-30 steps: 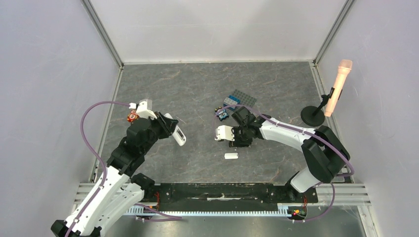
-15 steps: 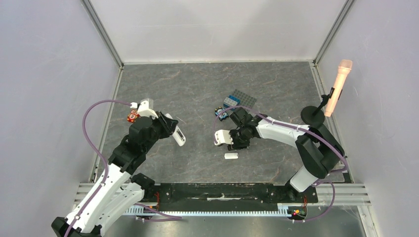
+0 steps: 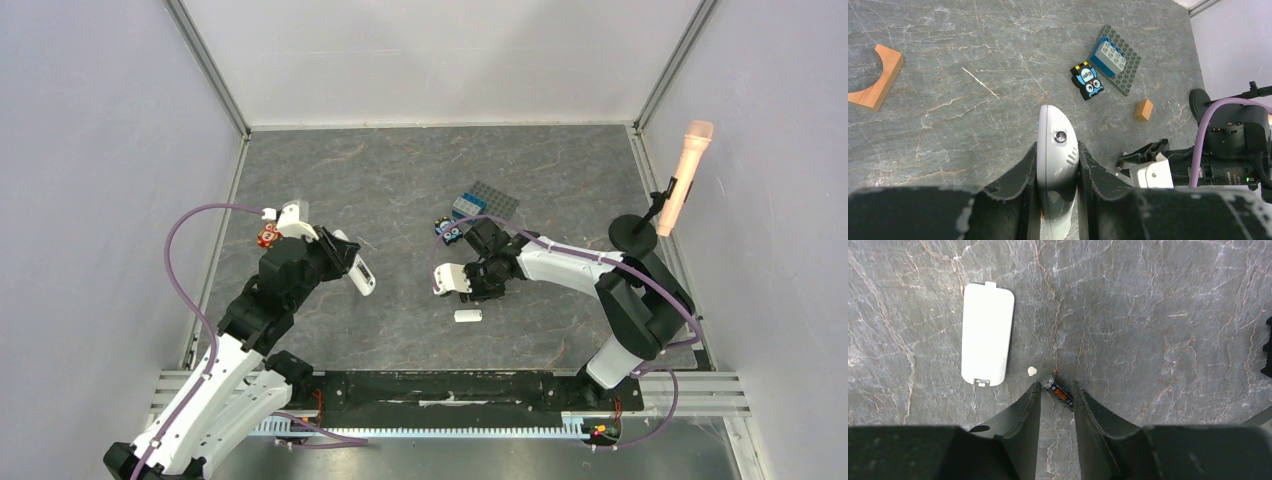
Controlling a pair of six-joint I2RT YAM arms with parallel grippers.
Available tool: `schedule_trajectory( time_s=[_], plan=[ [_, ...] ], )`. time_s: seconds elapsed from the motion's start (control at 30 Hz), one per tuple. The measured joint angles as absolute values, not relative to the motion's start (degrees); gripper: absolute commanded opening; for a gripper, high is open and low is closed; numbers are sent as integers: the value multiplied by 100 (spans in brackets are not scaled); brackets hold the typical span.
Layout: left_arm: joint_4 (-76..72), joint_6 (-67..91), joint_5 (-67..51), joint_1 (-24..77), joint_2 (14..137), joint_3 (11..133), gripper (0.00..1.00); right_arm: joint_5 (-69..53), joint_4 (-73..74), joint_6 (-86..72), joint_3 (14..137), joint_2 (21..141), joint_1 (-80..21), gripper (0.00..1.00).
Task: Load the batteries into the remote control
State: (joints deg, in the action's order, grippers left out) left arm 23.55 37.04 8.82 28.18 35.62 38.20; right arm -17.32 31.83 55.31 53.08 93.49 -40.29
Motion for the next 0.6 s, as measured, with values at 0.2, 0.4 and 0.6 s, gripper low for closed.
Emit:
schedule_trajectory(
  time_s=[0.2, 0.4, 0.6],
  plan=[
    [2357, 3704, 880, 2818, 3546, 3820, 2, -1675, 2967, 5365, 5172, 9271, -4027, 23],
    [2353, 3706, 869, 2818, 3546, 3820, 2, -1590, 2630, 5030, 4984, 9146, -4027, 29],
    [2355, 3706, 860, 2818, 3544, 3820, 2, -1450, 2488, 4672, 5207, 9334, -3944, 52]
  ],
)
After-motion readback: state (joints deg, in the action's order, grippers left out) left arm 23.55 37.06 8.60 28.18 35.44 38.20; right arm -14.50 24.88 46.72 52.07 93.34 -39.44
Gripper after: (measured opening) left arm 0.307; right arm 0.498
